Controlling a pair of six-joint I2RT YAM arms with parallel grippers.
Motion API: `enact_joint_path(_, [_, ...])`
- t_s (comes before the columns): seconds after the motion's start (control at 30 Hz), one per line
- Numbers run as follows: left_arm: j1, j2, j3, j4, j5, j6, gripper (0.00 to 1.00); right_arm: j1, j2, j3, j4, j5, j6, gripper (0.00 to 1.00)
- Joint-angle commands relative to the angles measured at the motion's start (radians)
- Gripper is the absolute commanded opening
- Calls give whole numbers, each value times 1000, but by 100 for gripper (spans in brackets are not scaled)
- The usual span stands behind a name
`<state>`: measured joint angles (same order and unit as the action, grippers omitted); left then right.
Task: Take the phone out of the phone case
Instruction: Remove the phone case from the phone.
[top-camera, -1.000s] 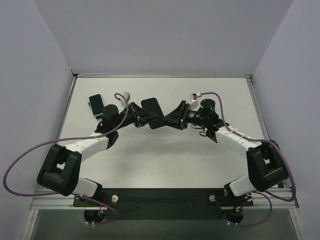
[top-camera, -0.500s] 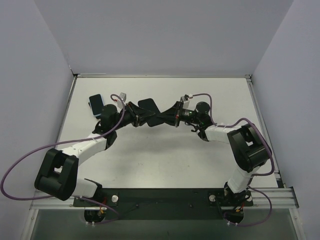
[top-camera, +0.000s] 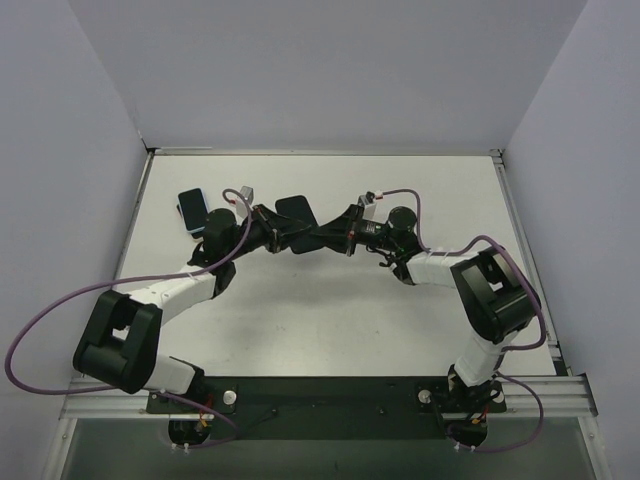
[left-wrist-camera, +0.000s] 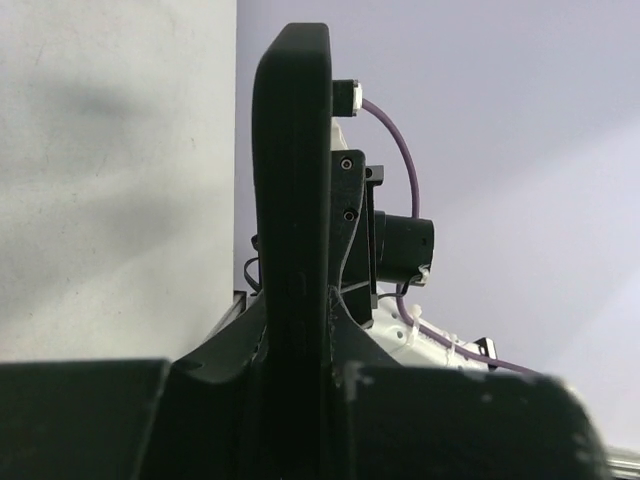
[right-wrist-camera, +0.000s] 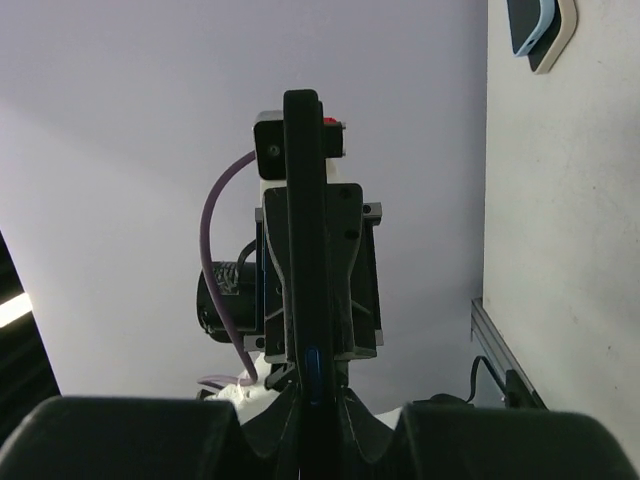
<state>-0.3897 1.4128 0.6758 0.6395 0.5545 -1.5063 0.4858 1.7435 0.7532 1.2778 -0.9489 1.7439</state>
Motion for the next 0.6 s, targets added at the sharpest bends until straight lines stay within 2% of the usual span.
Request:
enact_joint_path(0.0, [-6,-5,50,169,13,-25,0,28,-61,-26,221,-71,-107,0])
enact_joint_path(0.07, [-5,-12,45,172,10,-26,0,19,-82,-38,157,-67,-150,0])
enact_joint_path(0.1, [-3,-17,44,170,7,-23,0,1,-90,-51,152,-54,-149,28])
enact_joint_path(0.17, [-2,-26,38,167,1,-19,0,-19,-111,-98,187,-7,-118,45])
enact_joint_path(0.2, [0,-31,33,166,-5,-17,0,-36,-125,-112,211,2,-112,49])
enact_joint_path(0.3, [3,-54,8,170,-47,-20,0,-53,-144,-156,259,41,-71,47])
enact_joint_path(0.4, [3,-66,8,170,-65,-17,0,-50,-124,-178,369,73,6,39])
enact_joint_path(0.57, [3,-64,22,161,-68,-14,0,-30,-139,-169,352,73,-10,41])
